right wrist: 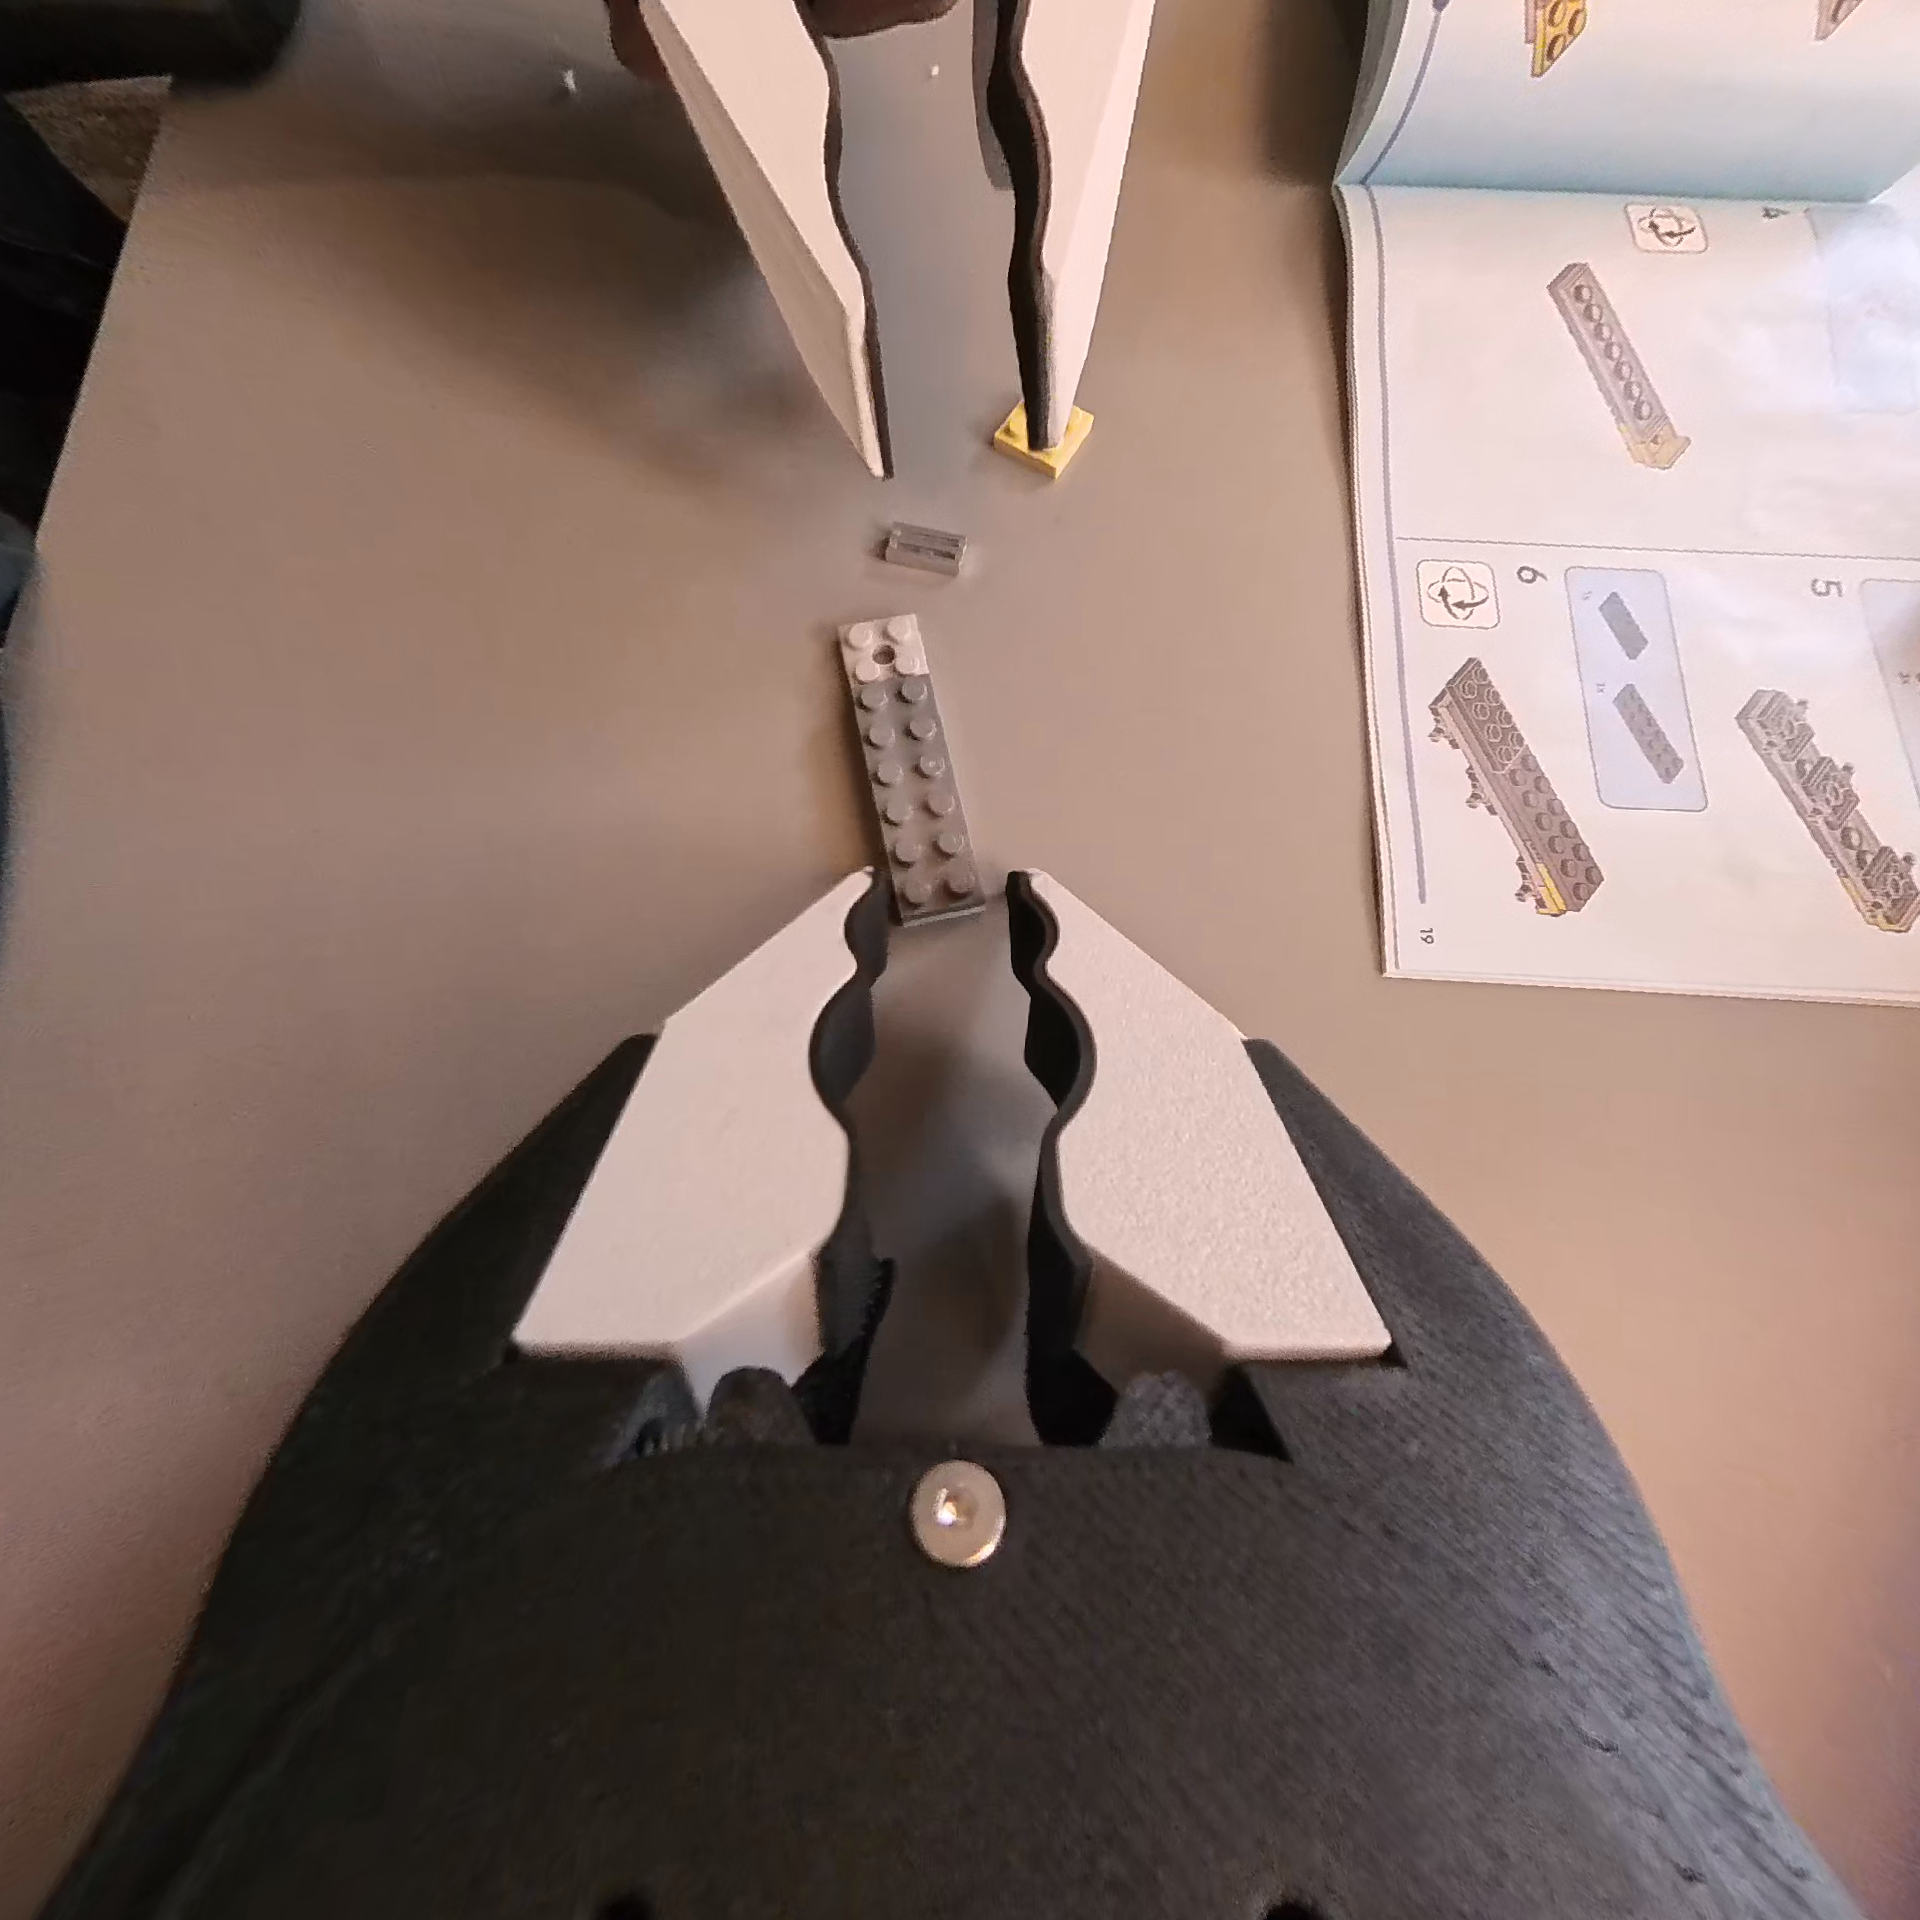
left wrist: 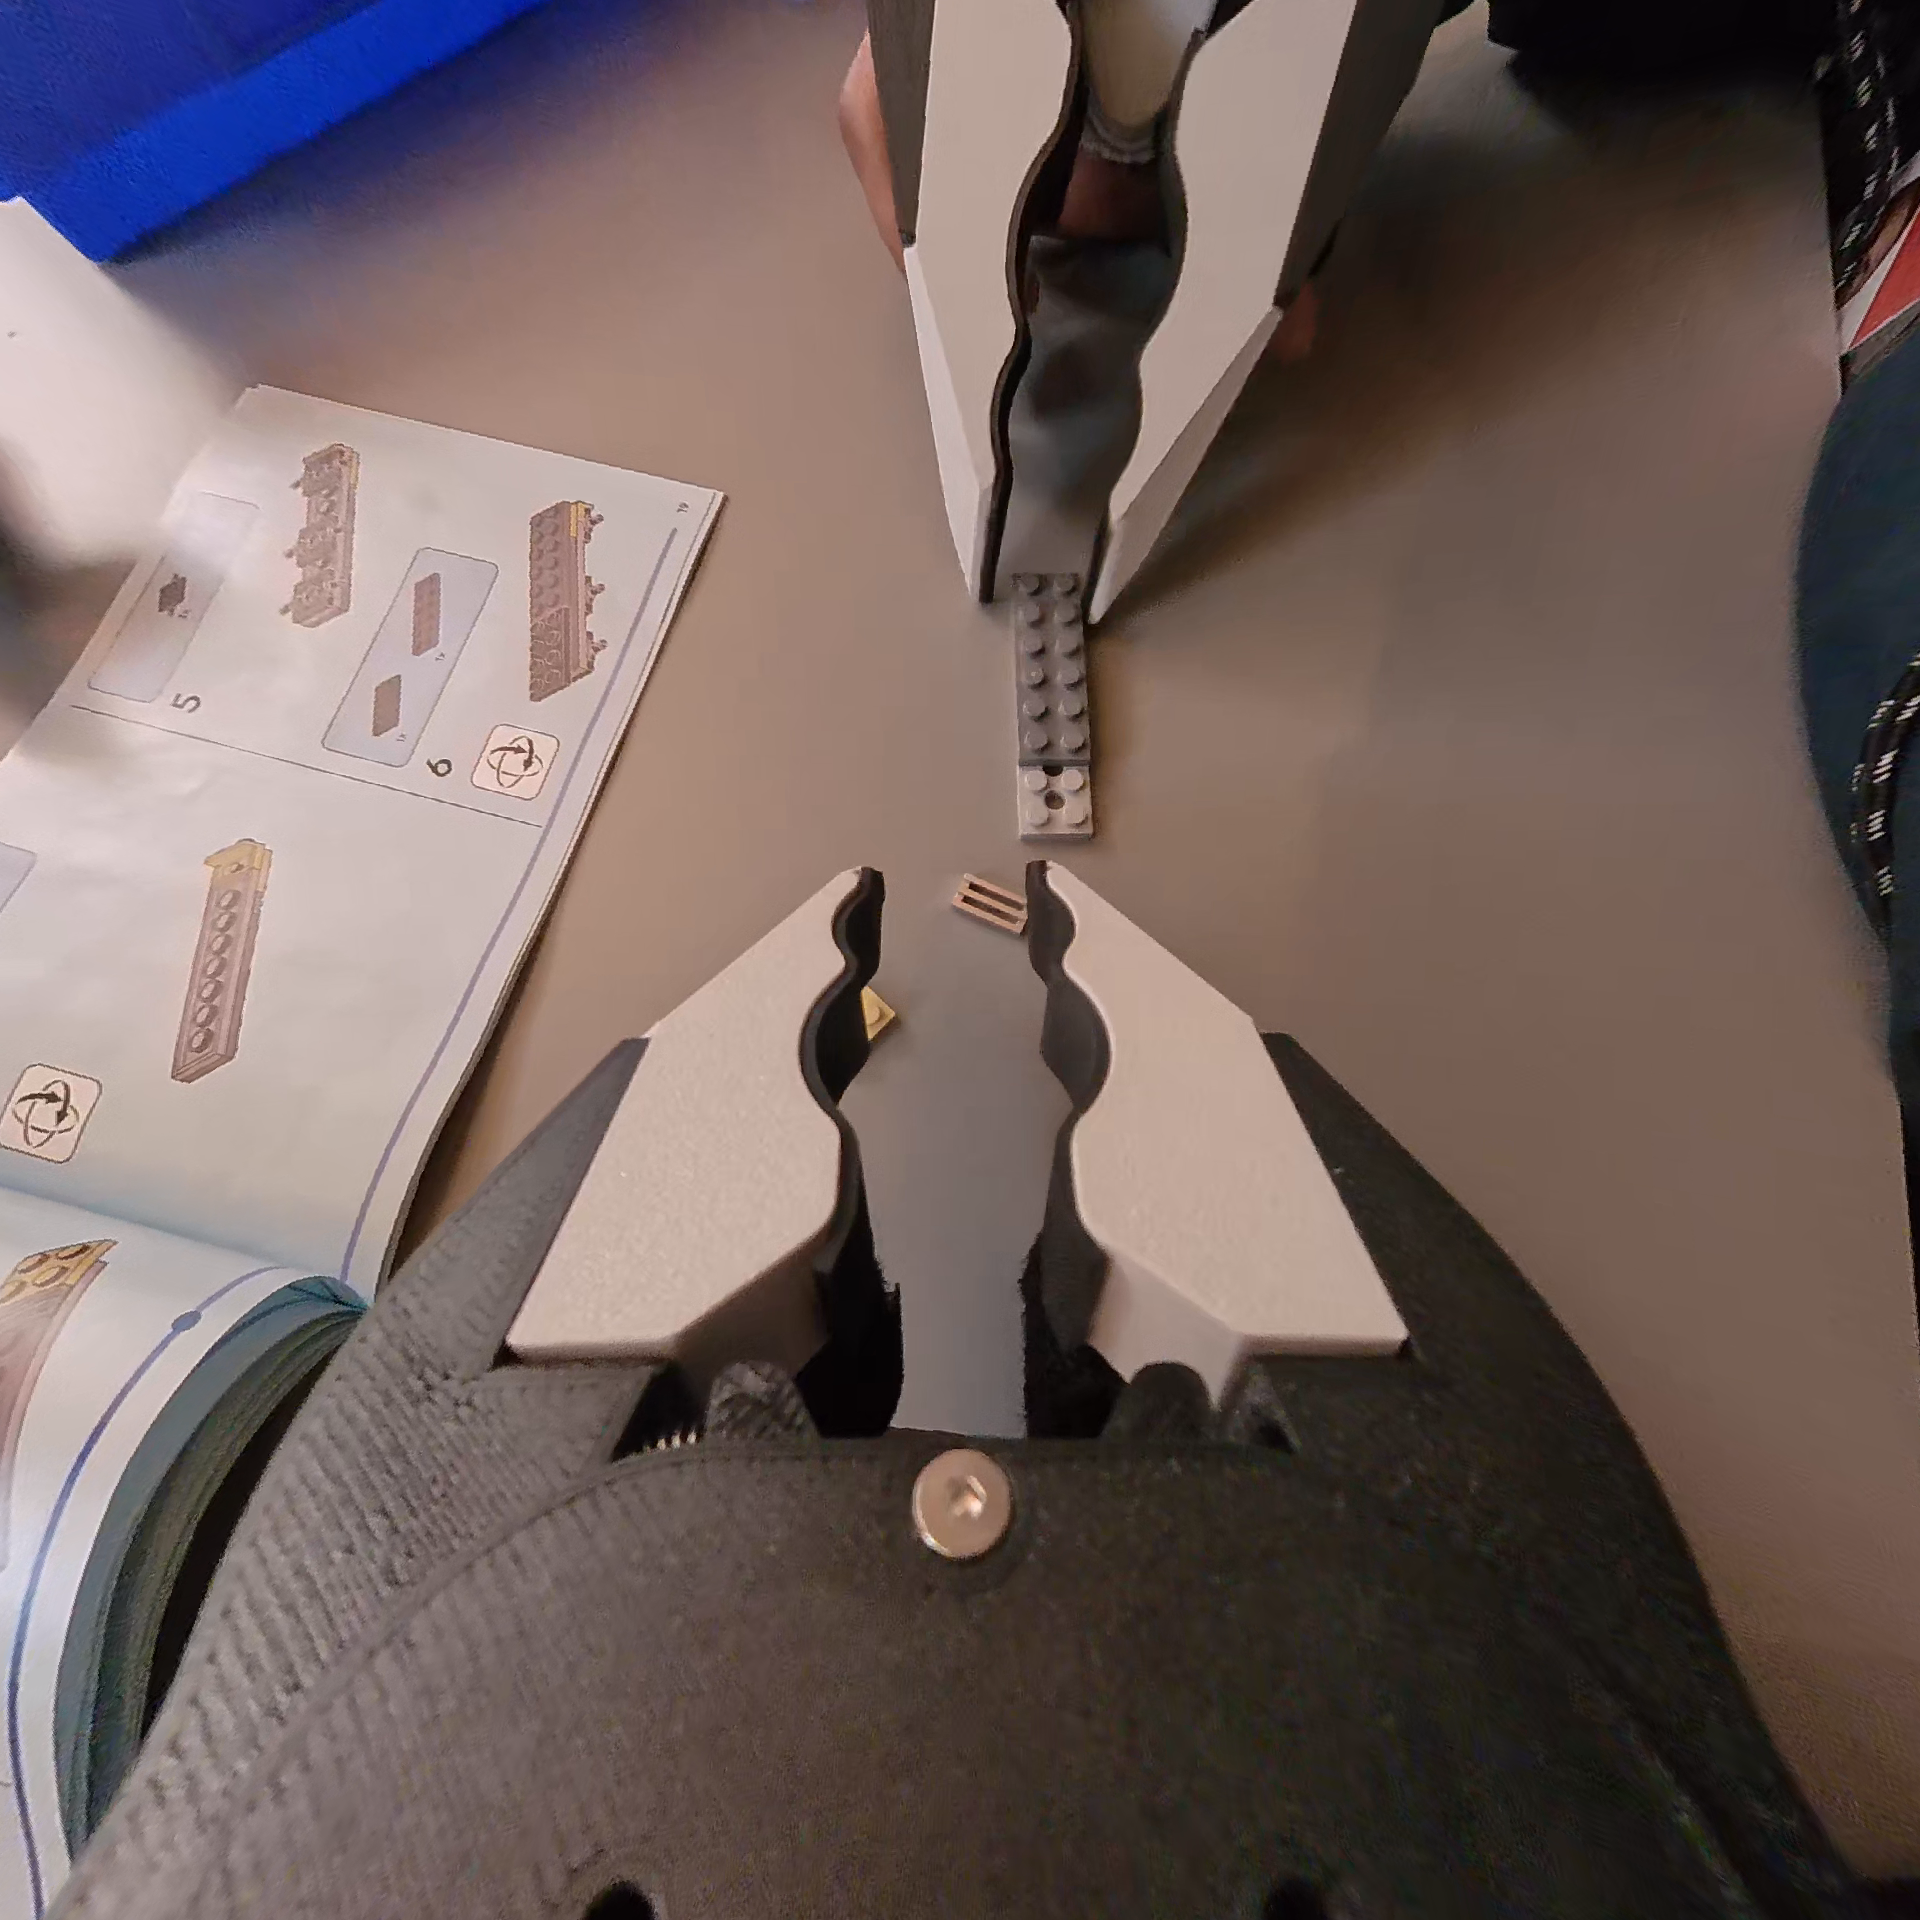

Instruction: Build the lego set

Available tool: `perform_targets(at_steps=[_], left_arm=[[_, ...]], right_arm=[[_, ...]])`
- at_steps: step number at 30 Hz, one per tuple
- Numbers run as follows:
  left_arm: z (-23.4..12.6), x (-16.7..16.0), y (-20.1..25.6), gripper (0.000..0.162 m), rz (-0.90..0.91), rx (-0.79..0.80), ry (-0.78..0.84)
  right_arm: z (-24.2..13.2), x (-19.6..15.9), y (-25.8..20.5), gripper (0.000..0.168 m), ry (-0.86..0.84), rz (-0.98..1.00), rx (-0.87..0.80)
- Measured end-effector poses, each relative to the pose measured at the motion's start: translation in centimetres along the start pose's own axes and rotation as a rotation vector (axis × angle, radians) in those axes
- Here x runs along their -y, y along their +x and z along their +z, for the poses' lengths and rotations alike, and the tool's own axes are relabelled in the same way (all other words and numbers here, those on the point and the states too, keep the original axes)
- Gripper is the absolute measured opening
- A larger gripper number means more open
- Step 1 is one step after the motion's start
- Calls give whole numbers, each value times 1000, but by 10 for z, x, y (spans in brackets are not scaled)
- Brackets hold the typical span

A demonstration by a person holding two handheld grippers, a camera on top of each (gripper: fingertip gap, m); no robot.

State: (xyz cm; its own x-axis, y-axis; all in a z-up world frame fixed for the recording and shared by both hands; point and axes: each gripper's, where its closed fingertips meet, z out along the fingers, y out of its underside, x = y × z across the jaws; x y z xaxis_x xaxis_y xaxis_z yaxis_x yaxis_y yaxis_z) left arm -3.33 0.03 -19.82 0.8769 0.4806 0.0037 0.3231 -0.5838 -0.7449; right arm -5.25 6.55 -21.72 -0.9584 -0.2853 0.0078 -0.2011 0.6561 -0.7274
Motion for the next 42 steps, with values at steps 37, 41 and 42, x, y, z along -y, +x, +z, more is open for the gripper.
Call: perform_targets(at_steps=[37,41,42], left_arm=[[14,-12,-1,17,40,5,-43],[13,-9,0,17,8,17,-13],[12,-7,0,17,0,21,-4]], right_arm=[[-1,0,1,19,9,10,0],[-1,1,1,19,10,6,-4],[-1,1,1,18,11,5,-5]])
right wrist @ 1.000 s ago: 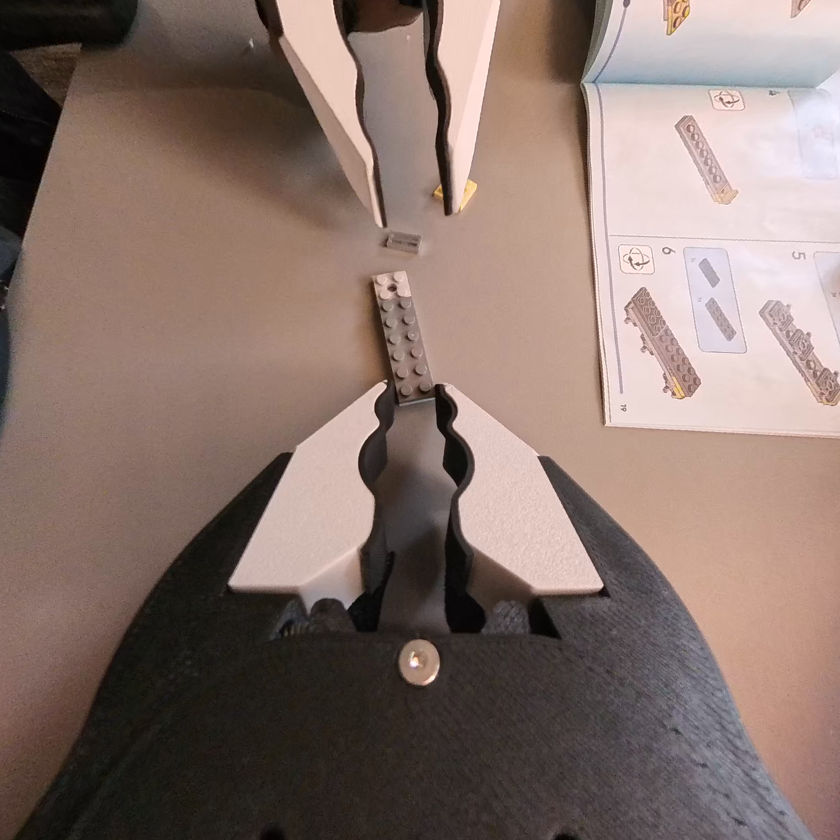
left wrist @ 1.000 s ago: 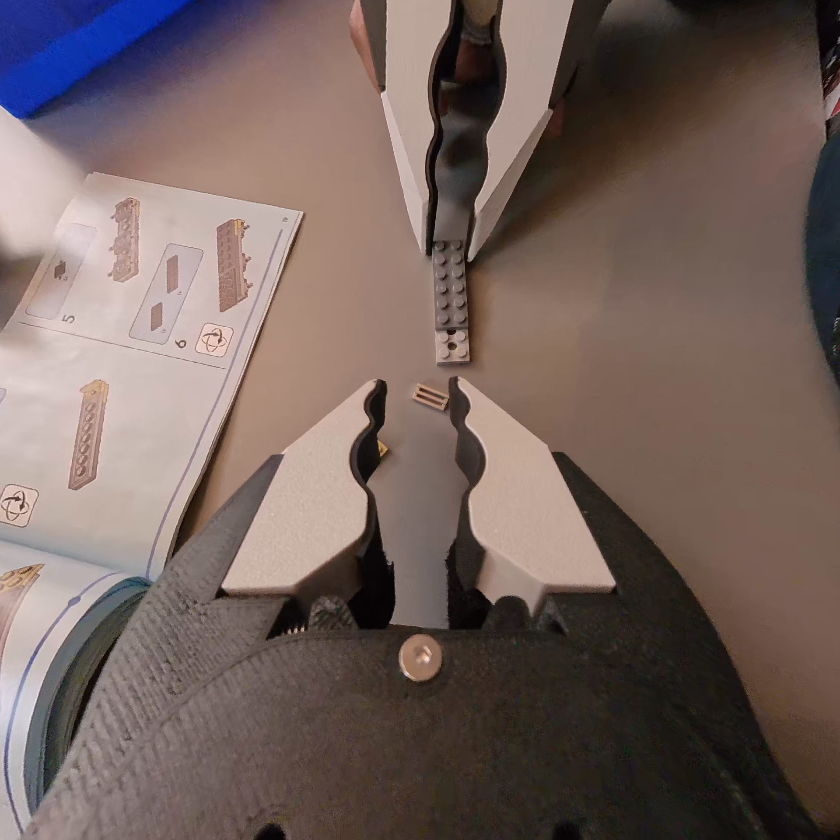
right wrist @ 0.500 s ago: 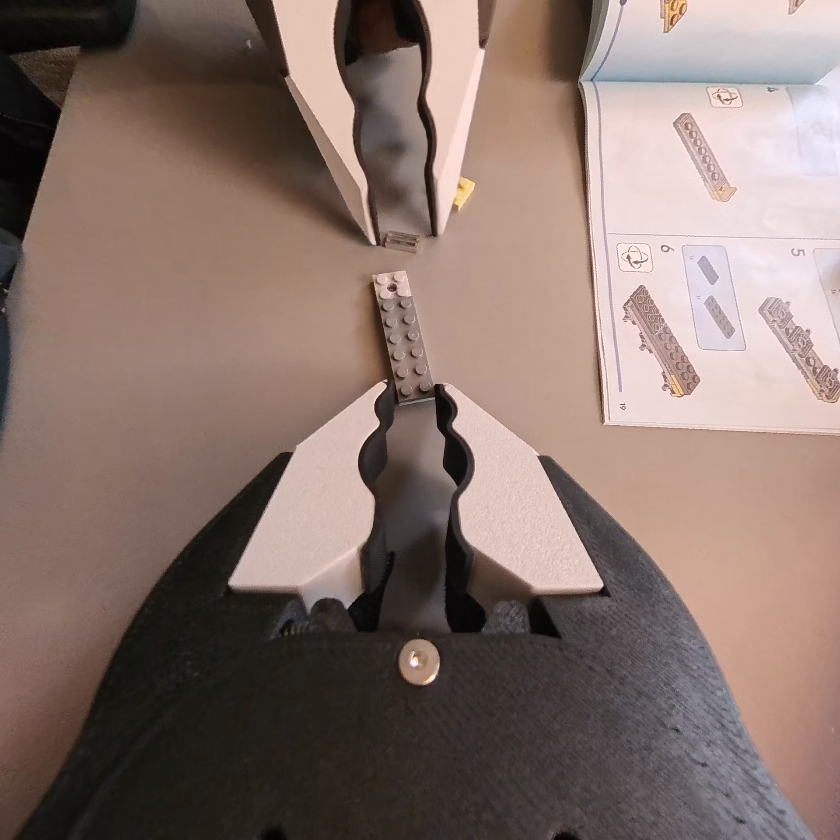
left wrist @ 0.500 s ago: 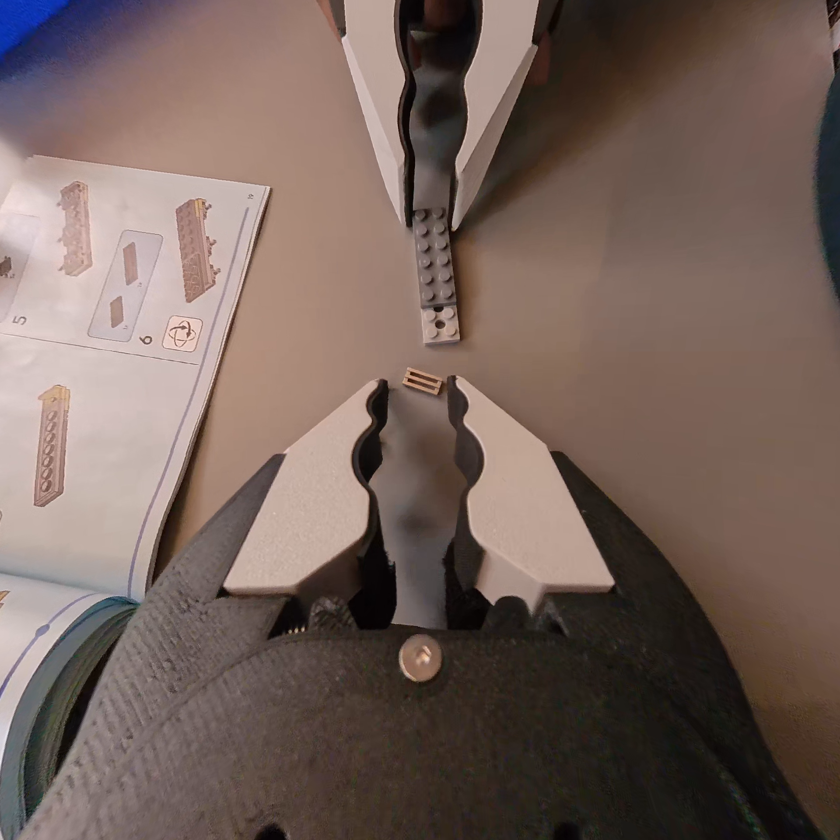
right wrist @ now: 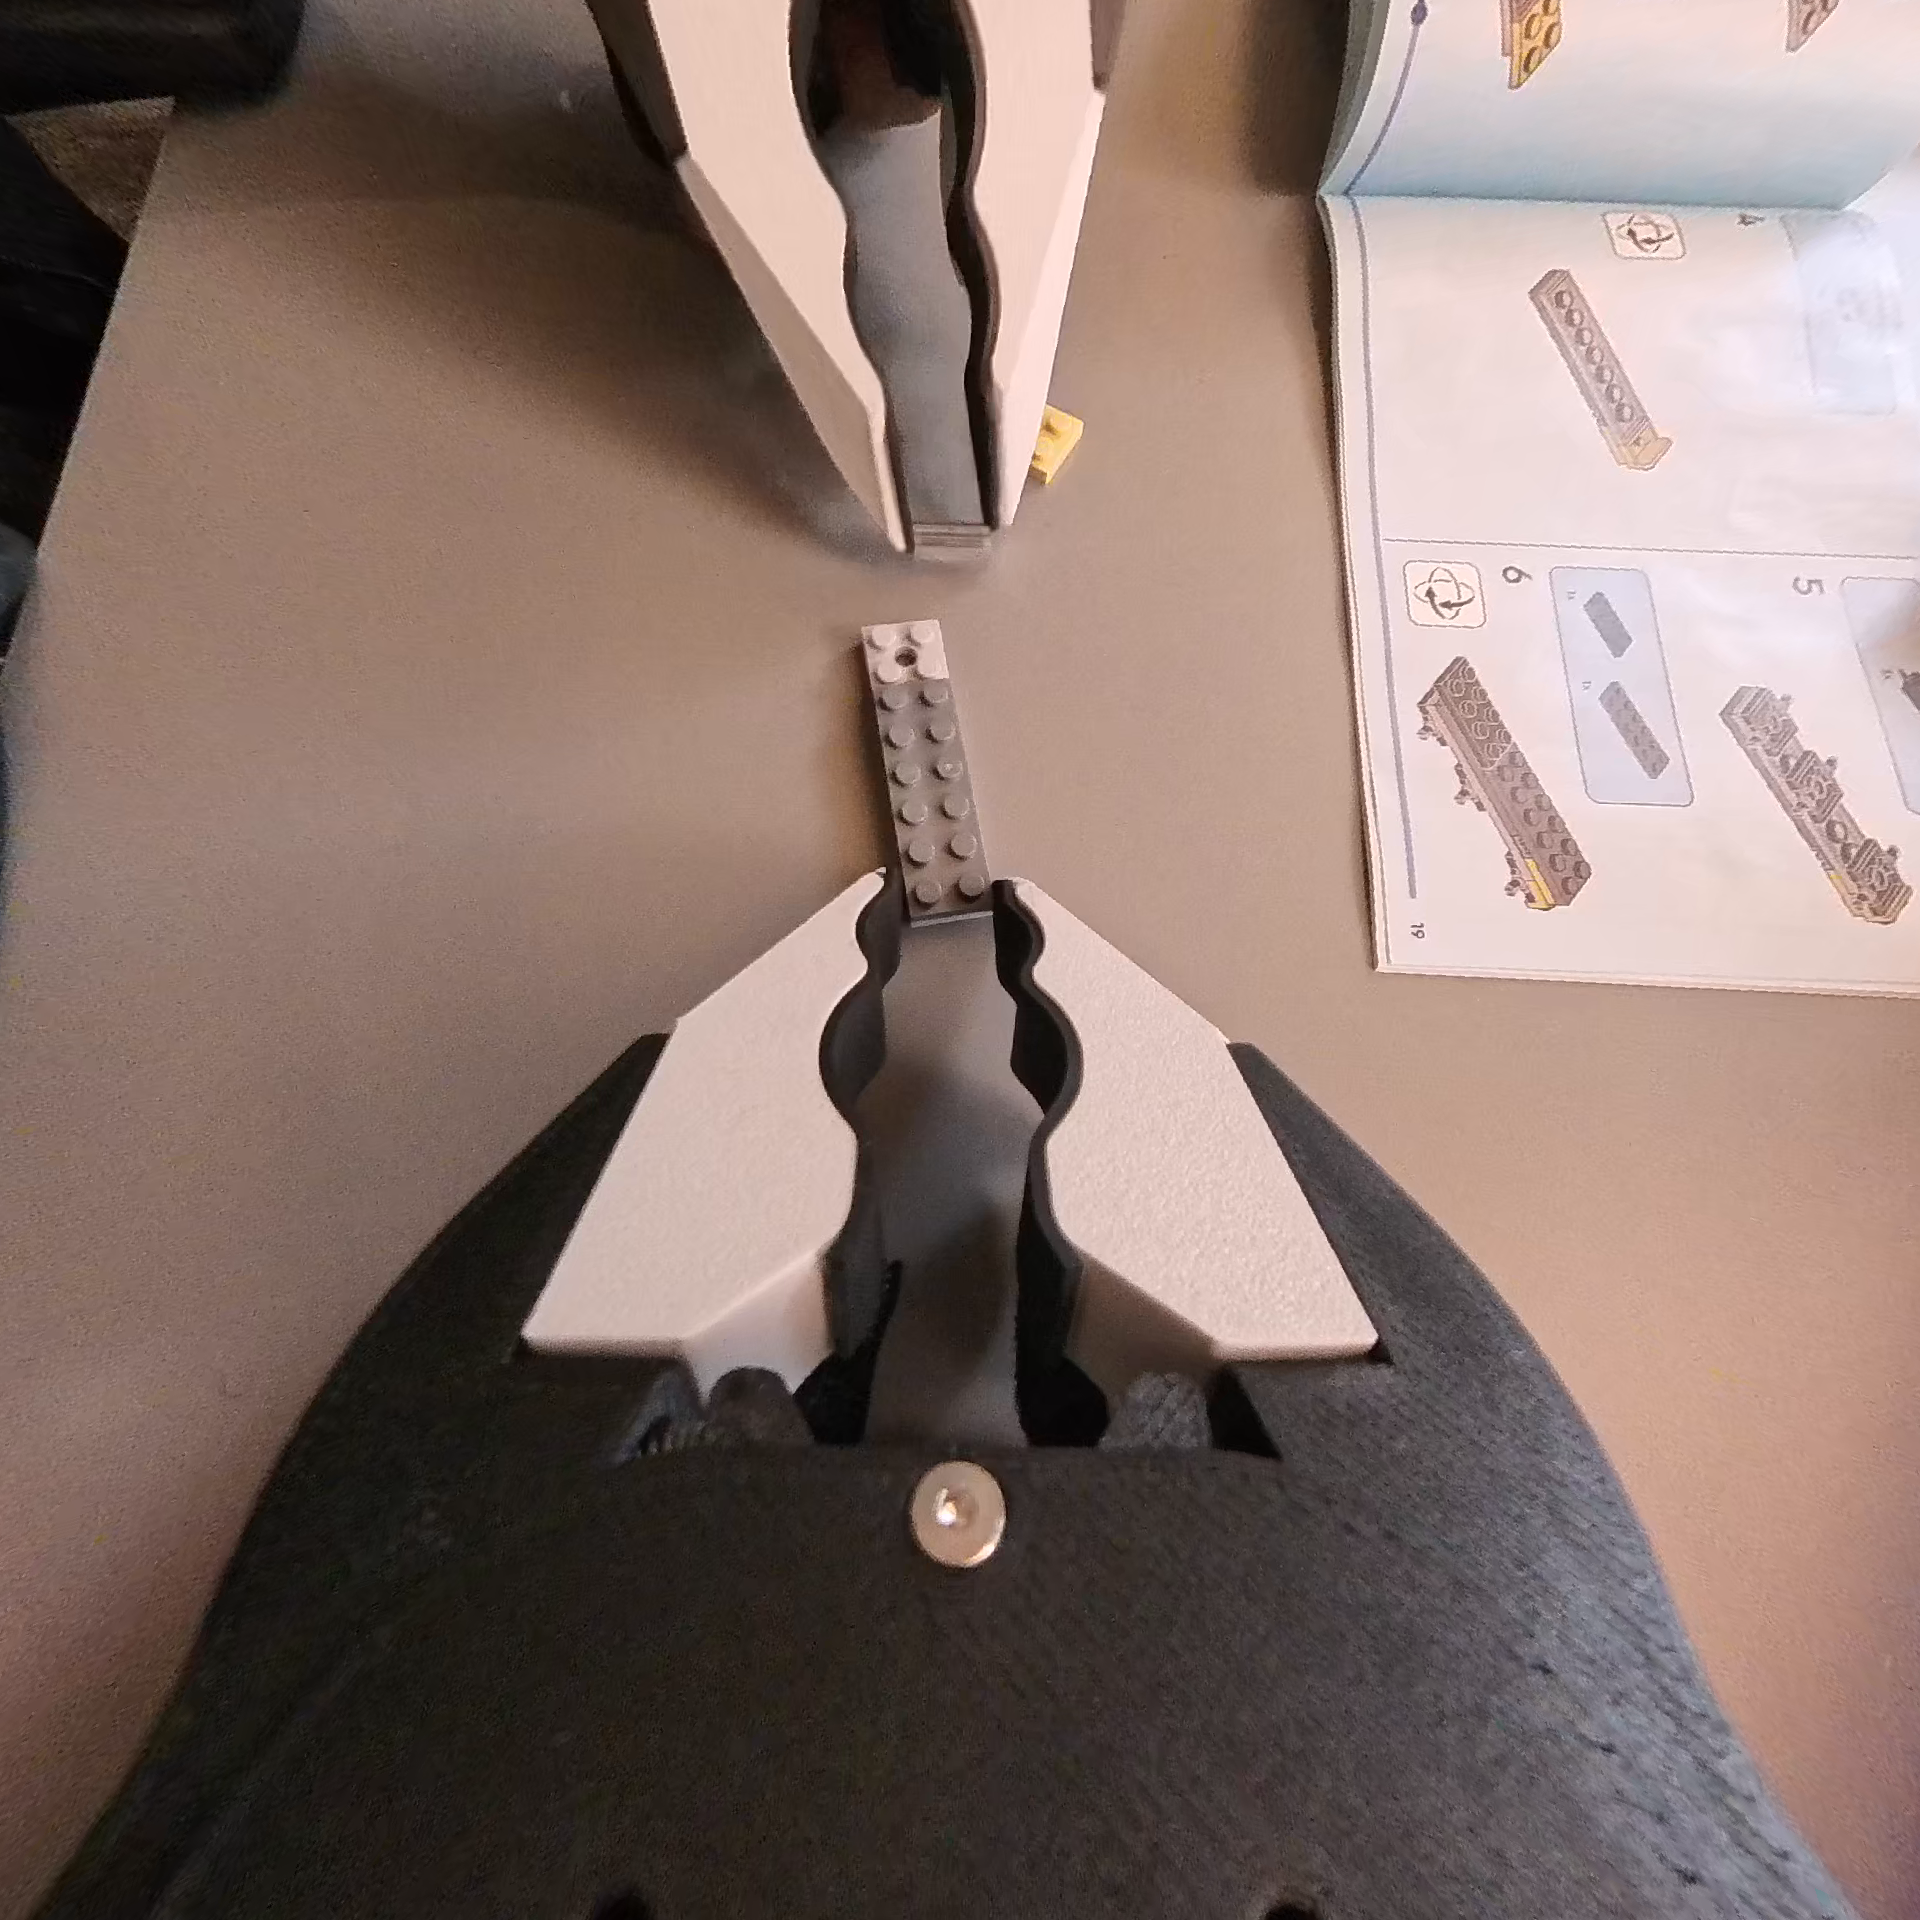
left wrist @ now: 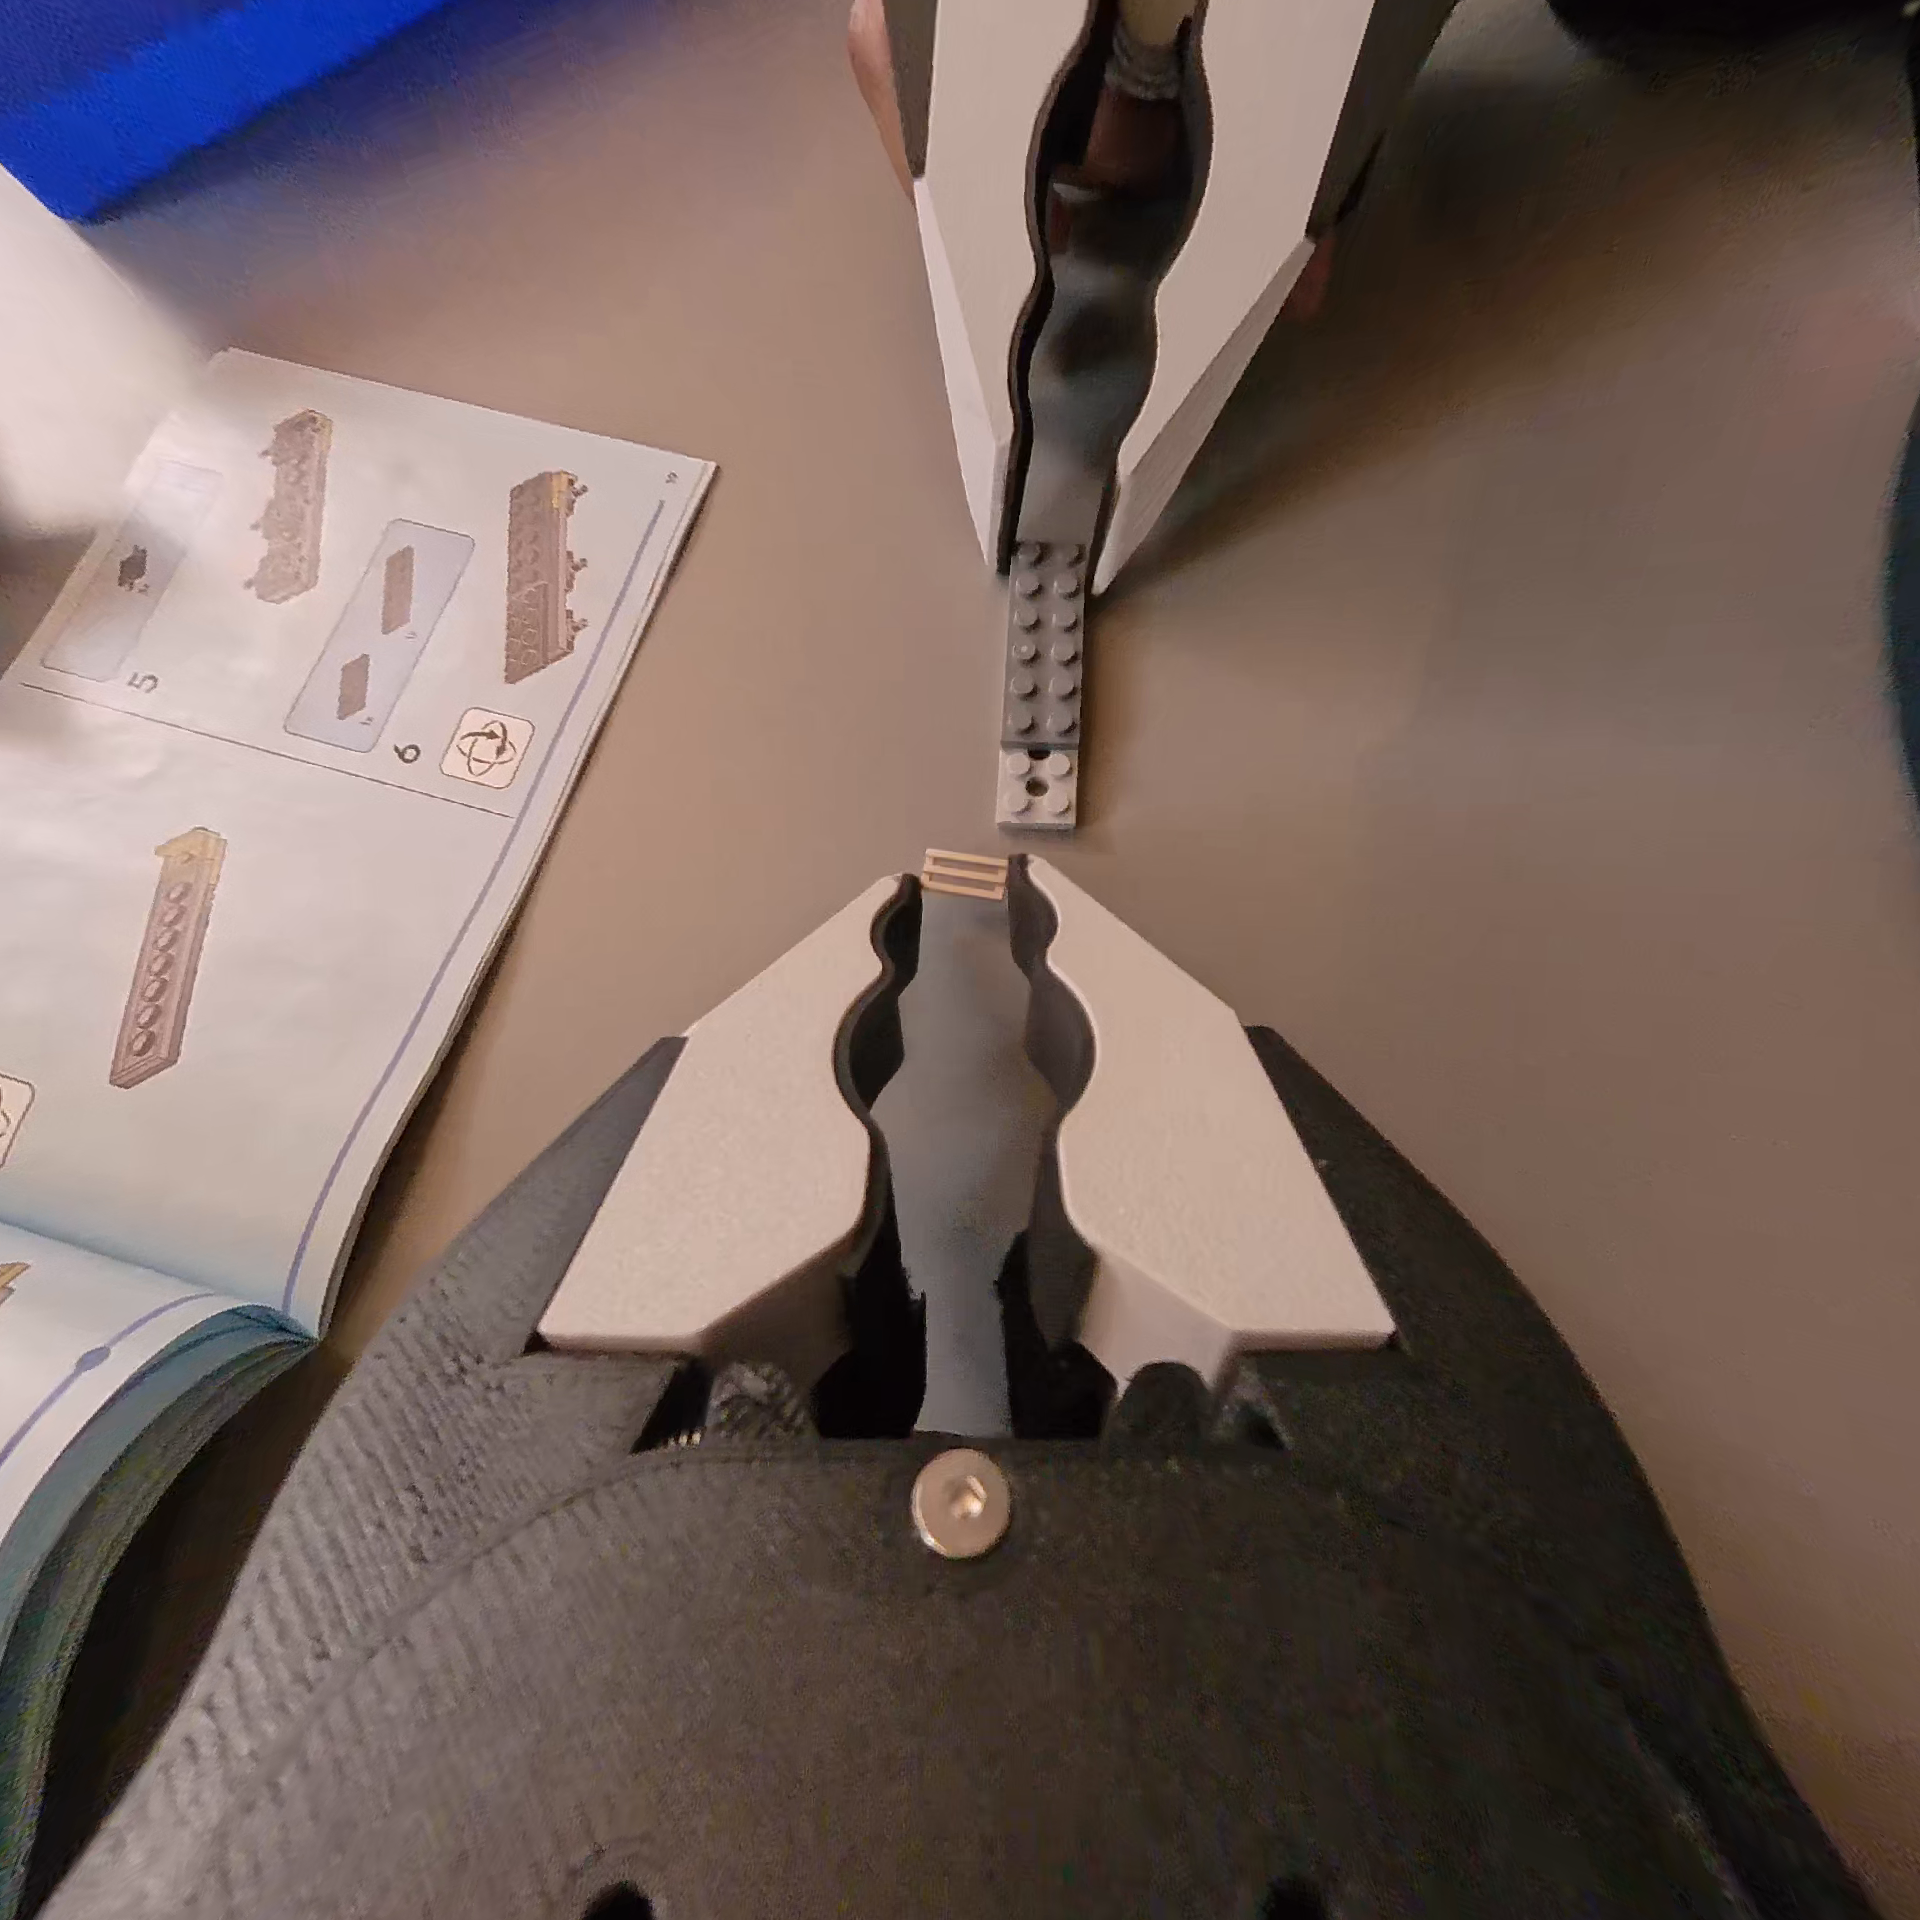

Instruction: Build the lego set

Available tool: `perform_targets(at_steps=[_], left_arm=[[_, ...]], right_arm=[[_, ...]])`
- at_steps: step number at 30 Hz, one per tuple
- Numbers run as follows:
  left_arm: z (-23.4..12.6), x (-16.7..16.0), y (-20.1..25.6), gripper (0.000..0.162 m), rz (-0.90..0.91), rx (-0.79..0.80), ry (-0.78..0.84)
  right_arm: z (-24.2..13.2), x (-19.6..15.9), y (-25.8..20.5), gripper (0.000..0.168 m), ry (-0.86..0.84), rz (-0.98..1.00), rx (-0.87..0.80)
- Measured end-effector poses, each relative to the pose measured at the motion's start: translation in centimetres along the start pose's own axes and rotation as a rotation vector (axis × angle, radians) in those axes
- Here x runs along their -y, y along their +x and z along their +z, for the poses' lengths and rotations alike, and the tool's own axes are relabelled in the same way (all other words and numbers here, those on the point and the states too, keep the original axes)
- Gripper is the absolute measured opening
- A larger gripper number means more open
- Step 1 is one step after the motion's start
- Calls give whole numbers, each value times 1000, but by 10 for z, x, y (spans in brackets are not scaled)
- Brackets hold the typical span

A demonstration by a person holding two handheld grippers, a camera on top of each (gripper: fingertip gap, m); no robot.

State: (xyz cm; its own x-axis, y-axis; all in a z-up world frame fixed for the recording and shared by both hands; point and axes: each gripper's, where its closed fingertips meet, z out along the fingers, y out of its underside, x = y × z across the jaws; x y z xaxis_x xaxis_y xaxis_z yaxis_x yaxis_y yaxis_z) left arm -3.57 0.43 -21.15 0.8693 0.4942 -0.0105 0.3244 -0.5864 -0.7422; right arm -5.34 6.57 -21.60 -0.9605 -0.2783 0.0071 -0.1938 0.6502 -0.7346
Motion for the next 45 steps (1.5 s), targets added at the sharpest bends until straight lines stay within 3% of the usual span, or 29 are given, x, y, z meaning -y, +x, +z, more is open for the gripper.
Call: perform_targets(at_steps=[13,35,45], left_arm=[[9,19,10,17,11,46,15],[18,17,13,18,12,69,-34],[18,14,13,29,-4,71,-39]], right_arm=[[0,0,0,18,1,-38,-29],[-1,1,0,18,10,-49,-39],[-2,2,0,17,22,-48,-40]])
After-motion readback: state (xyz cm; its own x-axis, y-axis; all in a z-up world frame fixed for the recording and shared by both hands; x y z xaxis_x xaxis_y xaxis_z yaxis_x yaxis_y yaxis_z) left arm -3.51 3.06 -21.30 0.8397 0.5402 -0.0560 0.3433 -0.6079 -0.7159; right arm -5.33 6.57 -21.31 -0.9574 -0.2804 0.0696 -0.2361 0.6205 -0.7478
